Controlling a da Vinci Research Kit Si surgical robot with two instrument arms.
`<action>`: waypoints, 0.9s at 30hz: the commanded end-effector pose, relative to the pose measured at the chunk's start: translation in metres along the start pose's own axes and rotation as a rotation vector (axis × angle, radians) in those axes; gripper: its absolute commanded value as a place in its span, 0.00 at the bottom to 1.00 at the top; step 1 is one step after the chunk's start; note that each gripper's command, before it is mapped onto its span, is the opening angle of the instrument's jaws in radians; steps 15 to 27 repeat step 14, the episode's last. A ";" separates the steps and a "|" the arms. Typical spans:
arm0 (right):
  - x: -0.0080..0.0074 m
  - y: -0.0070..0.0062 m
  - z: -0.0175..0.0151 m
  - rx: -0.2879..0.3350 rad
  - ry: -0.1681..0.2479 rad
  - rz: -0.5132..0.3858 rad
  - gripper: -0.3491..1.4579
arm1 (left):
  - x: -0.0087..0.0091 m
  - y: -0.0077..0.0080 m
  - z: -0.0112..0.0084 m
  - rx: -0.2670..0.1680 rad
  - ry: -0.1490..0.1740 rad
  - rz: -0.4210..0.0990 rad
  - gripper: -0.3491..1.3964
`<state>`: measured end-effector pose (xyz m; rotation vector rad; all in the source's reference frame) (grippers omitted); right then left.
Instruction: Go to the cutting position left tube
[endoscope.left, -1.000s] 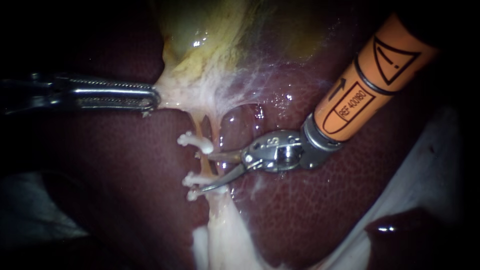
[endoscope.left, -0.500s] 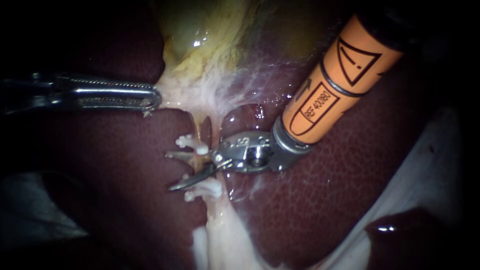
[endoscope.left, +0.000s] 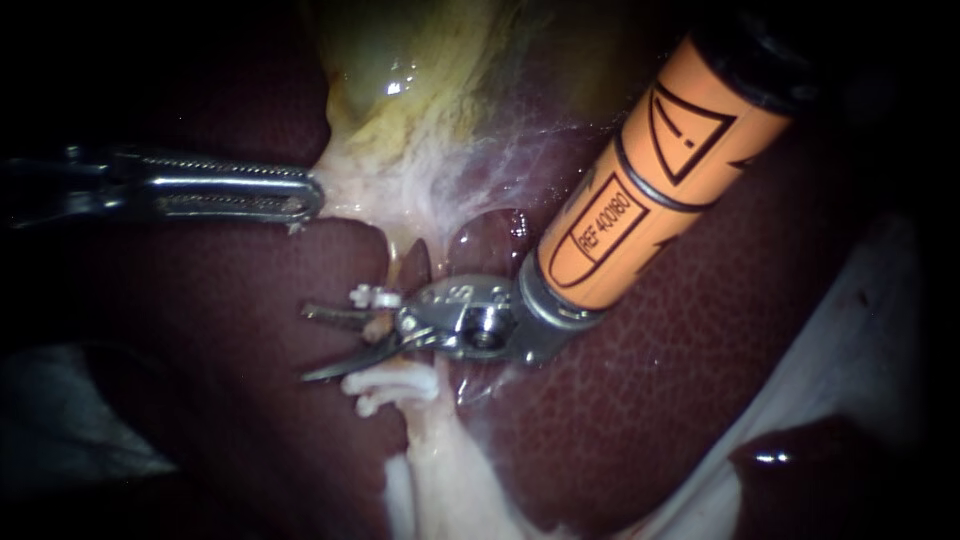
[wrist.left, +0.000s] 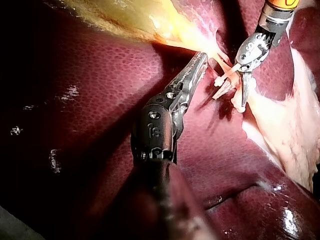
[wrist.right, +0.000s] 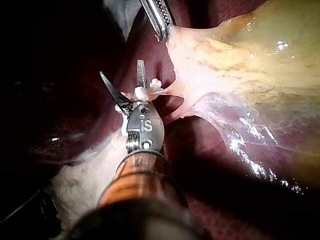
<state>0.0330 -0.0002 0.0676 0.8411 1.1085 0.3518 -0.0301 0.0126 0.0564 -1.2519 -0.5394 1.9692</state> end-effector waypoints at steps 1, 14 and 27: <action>0.0002 -0.0002 0.0000 0.001 0.000 0.000 0.99 | 0.0000 0.0000 0.0000 0.000 0.000 0.000 0.00; 0.0001 -0.0001 0.0000 0.001 0.003 0.035 0.99 | 0.0000 0.0000 0.0001 0.000 0.000 0.000 0.00; 0.0001 -0.0001 0.0000 0.001 0.003 0.035 0.99 | 0.0000 0.0000 0.0001 0.000 0.000 0.000 0.00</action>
